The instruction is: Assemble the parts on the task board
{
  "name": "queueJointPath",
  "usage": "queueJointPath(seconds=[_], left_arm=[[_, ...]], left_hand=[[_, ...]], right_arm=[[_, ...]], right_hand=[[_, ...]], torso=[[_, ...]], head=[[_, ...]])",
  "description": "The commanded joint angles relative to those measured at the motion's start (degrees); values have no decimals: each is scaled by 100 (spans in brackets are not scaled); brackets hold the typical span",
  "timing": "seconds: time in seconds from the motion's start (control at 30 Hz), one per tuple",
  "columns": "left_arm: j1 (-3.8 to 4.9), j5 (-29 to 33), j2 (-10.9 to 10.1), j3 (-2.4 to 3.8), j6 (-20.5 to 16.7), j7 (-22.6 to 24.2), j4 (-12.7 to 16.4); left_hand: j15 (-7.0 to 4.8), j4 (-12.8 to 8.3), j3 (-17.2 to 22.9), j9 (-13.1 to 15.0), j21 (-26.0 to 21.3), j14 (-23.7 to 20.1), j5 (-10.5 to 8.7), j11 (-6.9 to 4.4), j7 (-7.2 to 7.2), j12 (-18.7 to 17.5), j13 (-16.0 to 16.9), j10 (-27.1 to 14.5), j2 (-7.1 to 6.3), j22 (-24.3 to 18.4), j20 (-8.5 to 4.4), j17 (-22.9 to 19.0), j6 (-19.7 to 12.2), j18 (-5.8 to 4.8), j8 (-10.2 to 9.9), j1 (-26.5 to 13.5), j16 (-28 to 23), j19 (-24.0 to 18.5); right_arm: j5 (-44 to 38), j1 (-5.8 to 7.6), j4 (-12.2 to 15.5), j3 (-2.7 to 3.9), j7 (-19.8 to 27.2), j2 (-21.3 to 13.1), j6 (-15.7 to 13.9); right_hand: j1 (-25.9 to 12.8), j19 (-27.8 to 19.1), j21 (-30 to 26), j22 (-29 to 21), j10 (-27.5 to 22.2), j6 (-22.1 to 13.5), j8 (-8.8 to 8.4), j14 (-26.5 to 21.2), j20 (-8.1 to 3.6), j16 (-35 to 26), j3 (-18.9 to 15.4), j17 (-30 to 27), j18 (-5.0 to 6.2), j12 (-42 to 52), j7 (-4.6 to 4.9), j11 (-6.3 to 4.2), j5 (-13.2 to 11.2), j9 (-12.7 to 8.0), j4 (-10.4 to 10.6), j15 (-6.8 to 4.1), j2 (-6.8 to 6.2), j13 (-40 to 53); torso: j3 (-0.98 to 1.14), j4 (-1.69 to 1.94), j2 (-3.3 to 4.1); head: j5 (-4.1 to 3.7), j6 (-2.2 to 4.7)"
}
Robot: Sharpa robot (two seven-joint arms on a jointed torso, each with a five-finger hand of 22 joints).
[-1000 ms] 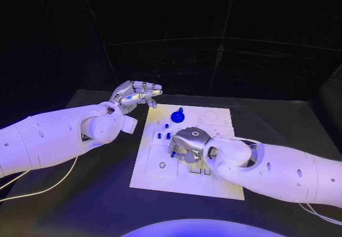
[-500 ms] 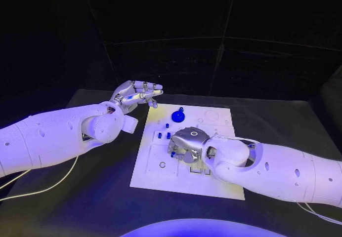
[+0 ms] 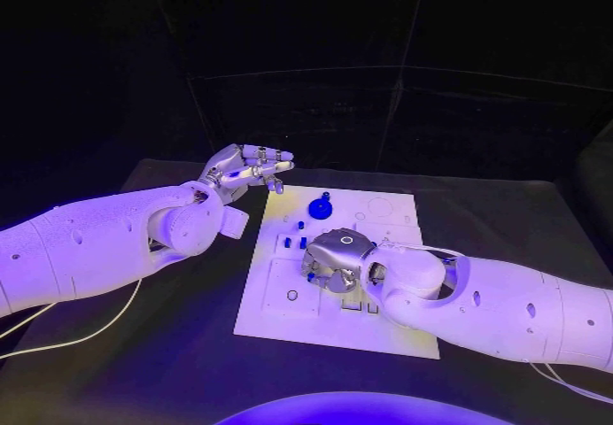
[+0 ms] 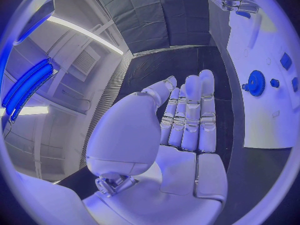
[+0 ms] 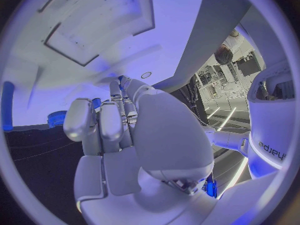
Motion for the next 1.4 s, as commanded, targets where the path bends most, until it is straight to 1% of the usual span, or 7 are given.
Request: queueJointPath(seconds=[0.03, 0.27, 0.43, 0.63, 0.93, 1.17, 1.4], left_arm=[[8, 18, 1, 3, 87, 0, 1], [8, 18, -8, 2, 89, -8, -1], [8, 18, -10, 1, 94, -16, 0], [7, 18, -14, -1, 114, -24, 2], [6, 18, -46, -7, 124, 14, 4], [6, 18, -82, -8, 110, 89, 23], [6, 18, -82, -11, 111, 106, 35]], left_hand=[[21, -9, -28, -7, -32, -21, -16, 4, 7, 25, 1, -36, 13, -4, 37, -5, -33, 82, 25, 8, 37, 12], [21, -18, -27, -7, -37, -25, -10, 5, 9, 33, 0, -48, 33, -12, 36, -13, -39, 83, 27, 33, 41, 16], [21, -37, -29, -11, -41, -31, -1, 12, 18, 36, -3, -78, 46, -19, 34, -25, -65, 83, 22, 68, 47, 22], [26, -50, -32, -15, -43, -36, 7, 25, 33, 40, -7, -116, 63, -25, 34, -39, -97, 81, 15, 94, 55, 28], [32, -48, -41, -17, -45, -39, 18, 32, 42, 44, -8, -136, 65, -28, 37, -45, -114, 79, 12, 92, 60, 30], [34, -42, -67, -8, -49, -44, 39, 25, 30, 77, 0, -122, 64, -35, 40, -57, -93, 78, 37, 81, 69, 31], [34, -42, -73, -7, -50, -44, 41, 25, 31, 81, 0, -122, 60, -36, 41, -59, -93, 79, 40, 78, 71, 31]], right_arm=[[-64, 5, -15, -3, -83, 12, 83], [-39, 5, -17, -4, -101, 10, -23], [1, 5, 16, -5, -114, -27, -137], [-87, 4, 123, -6, -195, -114, -562], [199, 70, 677, 11, -169, -874, -1050], [842, 515, 926, 27, 64, -1636, -864], [739, 675, 929, 29, -274, -1995, -164]], right_hand=[[-93, -19, 6, -11, 13, -1, -16, 134, 20, 14, 32, -14, -35, -35, 34, 16, -35, -2, -7, 8, -10, -1], [-448, -225, -177, -326, -631, -487, -49, 52, 127, -164, -19, -312, 27, -85, 127, 169, -59, -35, 80, 134, -218, -39], [-512, -262, -222, -393, -743, -593, -47, 38, 147, -198, -74, -373, 41, -73, 128, 185, -62, -31, 78, 146, -262, -33], [-675, -293, -277, -468, -853, -773, -36, 25, 164, -246, -318, -465, 55, -50, 154, 200, -156, -24, 115, 161, -334, -22], [-688, -277, -302, -492, -661, -726, -23, 27, 148, -265, -481, -520, 57, 69, 131, 161, 25, -11, 134, 133, -271, 0], [-724, -332, -375, -608, -775, -785, -34, 3, 147, -333, -720, -640, 76, 11, 130, 174, -154, -17, 165, 139, -306, -22], [-571, -421, -511, -798, -1196, -1045, -31, -30, 162, -449, -1288, -820, 110, -42, 17, 203, -222, -20, 178, 171, -242, -27]], torso=[[-1, 7, -2], [2, -5, -6], [2, 1, -4], [10, -8, -3], [-2, 10, -8], [-6, -19, -11], [-6, -16, -10]], head=[[0, 0], [19, 18], [12, 28], [18, 40], [-62, 123], [-145, 179], [-234, 215]])
